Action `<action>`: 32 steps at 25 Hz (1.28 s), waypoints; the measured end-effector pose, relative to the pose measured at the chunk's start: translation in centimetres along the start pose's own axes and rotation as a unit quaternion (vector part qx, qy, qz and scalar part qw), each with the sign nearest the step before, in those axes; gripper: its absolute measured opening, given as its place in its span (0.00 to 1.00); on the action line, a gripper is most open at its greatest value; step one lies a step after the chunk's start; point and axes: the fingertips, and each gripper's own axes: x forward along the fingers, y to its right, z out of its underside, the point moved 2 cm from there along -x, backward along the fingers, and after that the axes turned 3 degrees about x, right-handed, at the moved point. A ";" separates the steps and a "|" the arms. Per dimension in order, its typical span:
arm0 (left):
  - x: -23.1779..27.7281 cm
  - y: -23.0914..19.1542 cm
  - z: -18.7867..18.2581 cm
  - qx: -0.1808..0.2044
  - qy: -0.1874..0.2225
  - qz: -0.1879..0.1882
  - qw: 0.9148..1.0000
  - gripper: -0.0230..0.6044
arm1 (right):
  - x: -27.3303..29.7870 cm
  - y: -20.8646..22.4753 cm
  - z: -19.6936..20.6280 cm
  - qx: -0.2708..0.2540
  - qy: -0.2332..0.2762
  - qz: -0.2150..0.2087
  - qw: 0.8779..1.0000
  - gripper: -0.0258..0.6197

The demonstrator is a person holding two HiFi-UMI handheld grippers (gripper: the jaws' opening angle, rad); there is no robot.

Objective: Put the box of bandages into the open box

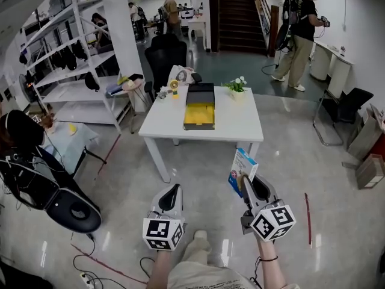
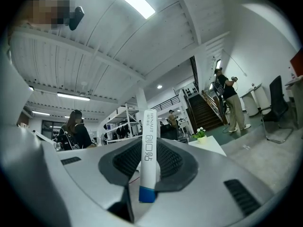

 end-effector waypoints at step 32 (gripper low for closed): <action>23.7 -15.5 4.8 -0.021 -0.041 0.015 0.999 0.07 | 27.9 8.5 4.7 0.032 -0.045 -0.004 0.998 0.18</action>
